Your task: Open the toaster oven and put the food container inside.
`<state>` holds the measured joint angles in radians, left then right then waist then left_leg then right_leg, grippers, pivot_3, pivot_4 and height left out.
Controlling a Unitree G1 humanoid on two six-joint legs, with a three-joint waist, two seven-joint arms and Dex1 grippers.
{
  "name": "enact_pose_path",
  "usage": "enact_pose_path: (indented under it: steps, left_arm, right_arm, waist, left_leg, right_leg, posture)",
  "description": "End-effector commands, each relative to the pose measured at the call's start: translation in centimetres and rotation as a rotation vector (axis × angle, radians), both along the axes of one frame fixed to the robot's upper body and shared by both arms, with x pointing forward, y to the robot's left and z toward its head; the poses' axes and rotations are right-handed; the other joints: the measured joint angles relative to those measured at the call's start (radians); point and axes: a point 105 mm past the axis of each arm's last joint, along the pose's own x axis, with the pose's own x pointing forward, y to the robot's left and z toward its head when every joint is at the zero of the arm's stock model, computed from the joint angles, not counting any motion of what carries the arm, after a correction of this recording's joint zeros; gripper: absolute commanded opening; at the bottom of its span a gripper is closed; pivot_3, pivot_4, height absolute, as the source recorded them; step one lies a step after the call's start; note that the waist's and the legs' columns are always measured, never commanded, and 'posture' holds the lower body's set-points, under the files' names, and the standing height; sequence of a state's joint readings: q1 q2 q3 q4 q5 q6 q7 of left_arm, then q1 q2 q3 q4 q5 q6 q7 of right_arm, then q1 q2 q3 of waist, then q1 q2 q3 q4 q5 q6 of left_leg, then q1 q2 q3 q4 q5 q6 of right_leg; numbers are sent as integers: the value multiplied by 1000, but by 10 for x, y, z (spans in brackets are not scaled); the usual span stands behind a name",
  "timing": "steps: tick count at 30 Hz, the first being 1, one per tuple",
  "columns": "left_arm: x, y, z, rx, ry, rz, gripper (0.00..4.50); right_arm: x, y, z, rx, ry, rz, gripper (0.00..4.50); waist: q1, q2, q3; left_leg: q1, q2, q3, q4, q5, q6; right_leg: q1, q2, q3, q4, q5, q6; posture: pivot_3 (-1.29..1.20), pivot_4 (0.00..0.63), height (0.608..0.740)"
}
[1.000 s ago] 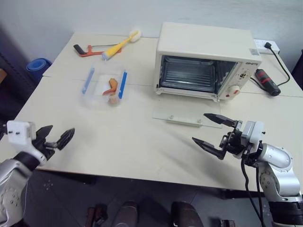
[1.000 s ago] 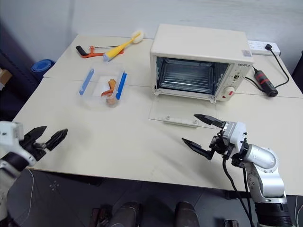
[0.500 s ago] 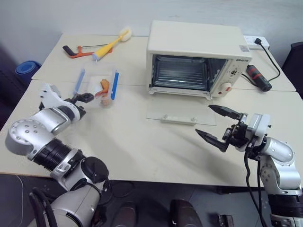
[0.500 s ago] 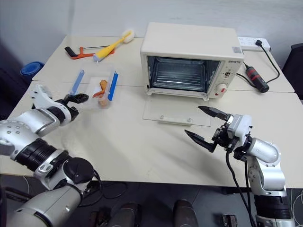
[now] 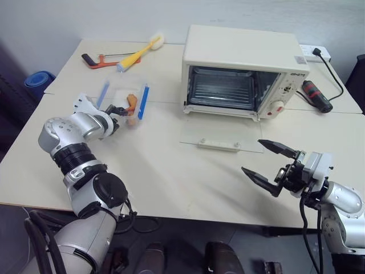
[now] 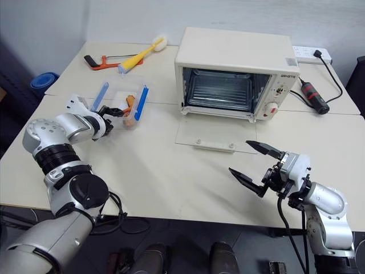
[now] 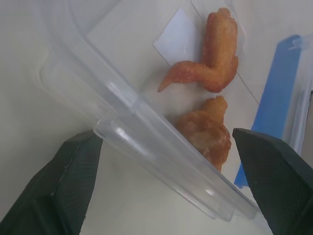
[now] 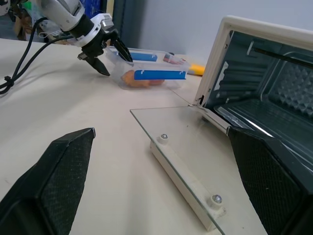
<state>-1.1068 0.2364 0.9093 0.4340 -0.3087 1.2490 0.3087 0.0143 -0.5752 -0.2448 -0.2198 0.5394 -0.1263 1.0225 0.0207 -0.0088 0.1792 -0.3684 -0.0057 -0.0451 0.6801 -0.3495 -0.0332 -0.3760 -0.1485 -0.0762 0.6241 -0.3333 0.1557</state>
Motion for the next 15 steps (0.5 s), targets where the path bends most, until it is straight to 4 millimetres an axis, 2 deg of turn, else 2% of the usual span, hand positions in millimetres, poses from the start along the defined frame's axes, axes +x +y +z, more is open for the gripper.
enact_pose_path:
  steps: [1,10,11,15]
  left_arm:
    - [6,16,19,65,-52,61,3286]
    - [5,43,30,152,-50,90,671]
    - [4,47,32,169,-52,79,495]
    - [0,59,36,250,-44,66,495]
  right_arm:
    - [-5,-1,11,15,-44,-20,4500]
    - [-5,1,8,17,-29,-33,4500]
    - [-4,1,7,19,-25,-34,4500]
    - [-4,0,4,26,-14,-41,4500]
  waist:
    - [-3,0,0]
    - [-9,0,0]
    - [-12,0,0]
    - [-22,0,0]
  left_leg:
    - [0,0,0,0,0,0]
    - [0,0,0,0,0,0]
    - [0,0,0,0,0,0]
    - [0,0,0,0,0,0]
  right_leg:
    - [0,0,0,0,0,0]
    - [0,0,0,1,0,0]
    - [0,0,0,1,0,0]
    - [-1,0,0,2,0,0]
  posture:
    - [0,150,740]
    - [0,150,740]
    - [0,150,740]
    - [0,150,740]
